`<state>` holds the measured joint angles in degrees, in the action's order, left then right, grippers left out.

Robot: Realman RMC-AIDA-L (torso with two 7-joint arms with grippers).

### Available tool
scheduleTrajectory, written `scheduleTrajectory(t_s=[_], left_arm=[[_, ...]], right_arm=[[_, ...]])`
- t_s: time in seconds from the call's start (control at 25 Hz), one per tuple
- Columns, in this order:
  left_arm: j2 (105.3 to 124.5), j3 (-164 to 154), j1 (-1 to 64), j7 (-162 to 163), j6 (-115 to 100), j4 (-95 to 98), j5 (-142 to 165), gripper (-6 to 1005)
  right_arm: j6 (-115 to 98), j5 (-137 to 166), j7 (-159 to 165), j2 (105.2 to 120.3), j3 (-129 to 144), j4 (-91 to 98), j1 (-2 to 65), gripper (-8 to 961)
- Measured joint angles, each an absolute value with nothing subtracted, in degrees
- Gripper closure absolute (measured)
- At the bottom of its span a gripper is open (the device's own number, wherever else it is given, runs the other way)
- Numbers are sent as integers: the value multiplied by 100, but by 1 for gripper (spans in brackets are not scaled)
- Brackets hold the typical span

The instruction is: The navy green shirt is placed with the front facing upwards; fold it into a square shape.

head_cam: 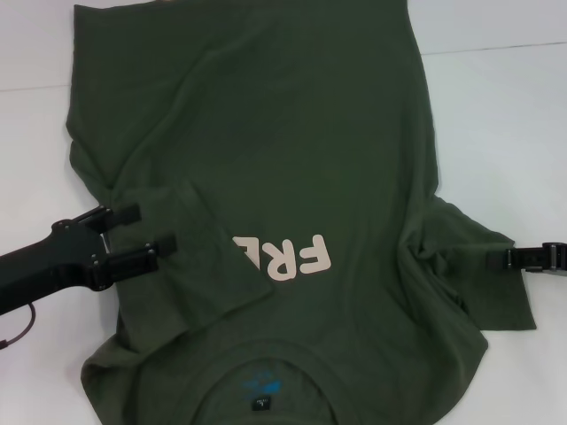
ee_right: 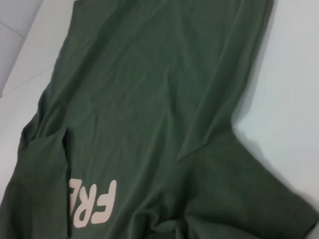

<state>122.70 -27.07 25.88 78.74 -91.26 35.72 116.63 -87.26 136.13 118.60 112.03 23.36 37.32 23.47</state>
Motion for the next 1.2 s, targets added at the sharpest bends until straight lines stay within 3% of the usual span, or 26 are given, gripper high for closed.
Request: scheduleTrajectory(t_s=[0.48, 0.68, 1.2], left_arm=[[12270, -2707, 2589, 7874, -9106, 3577, 11663, 79], [12269, -2707, 2593, 7874, -9101, 3577, 11663, 79], [12270, -2707, 2593, 7887, -9094, 3567, 11662, 78]], right_arm=[[-8674, 13615, 11890, 11196, 2462, 3709, 2356, 819], [-8658, 13601, 11891, 11201, 2397, 3745, 2352, 932], [-8770, 13422, 11891, 11117, 2171, 3866, 2334, 933]])
